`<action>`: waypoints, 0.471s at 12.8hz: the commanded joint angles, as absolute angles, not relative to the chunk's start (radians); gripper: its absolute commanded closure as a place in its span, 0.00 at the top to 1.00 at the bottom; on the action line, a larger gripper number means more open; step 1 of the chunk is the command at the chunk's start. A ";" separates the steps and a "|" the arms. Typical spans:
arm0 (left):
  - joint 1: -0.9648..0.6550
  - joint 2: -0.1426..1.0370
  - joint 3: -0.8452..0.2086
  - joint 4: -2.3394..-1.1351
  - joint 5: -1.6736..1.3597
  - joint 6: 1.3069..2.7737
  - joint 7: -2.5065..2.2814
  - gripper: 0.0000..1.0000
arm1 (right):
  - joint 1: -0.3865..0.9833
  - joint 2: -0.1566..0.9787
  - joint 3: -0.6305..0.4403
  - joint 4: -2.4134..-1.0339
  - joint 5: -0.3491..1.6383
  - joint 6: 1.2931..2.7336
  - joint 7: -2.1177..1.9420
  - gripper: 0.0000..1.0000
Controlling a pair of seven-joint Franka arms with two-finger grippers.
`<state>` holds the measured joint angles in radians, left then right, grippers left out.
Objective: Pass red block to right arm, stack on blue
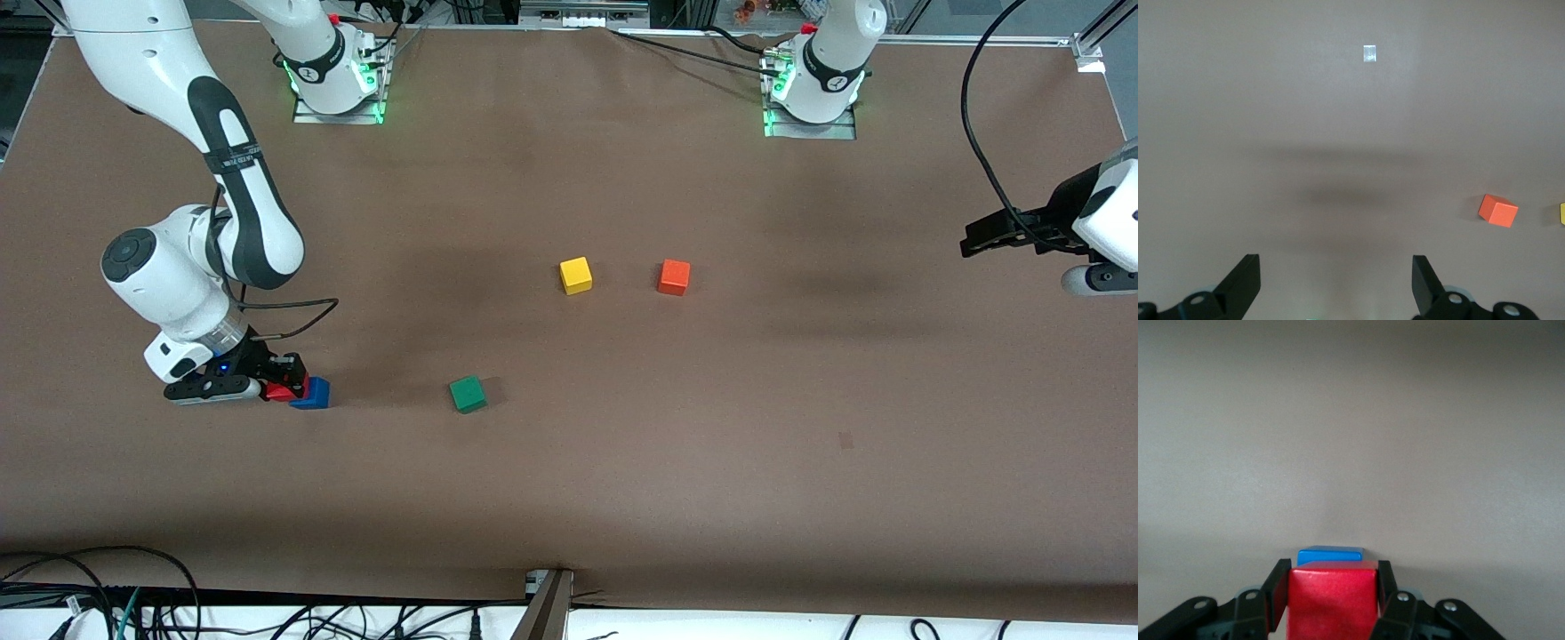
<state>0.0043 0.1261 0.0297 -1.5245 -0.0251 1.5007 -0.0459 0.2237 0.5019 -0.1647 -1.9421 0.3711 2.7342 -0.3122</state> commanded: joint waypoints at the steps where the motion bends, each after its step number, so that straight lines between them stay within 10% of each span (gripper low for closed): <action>1: 0.014 0.124 0.026 -1.529 -0.014 1.464 -0.012 1.00 | 0.221 0.503 -0.160 -1.928 0.376 2.740 -0.296 0.08; 6: 0.014 0.143 0.031 -1.493 -0.012 1.465 -0.011 1.00 | 0.225 0.508 -0.158 -1.908 0.393 2.740 -0.282 0.08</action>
<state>0.0069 0.1295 0.0307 -1.5257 -0.0251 1.4749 -0.0343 0.2252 0.5020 -0.1624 -1.9255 0.3772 2.7349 -0.2943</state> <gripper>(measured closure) 0.000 0.432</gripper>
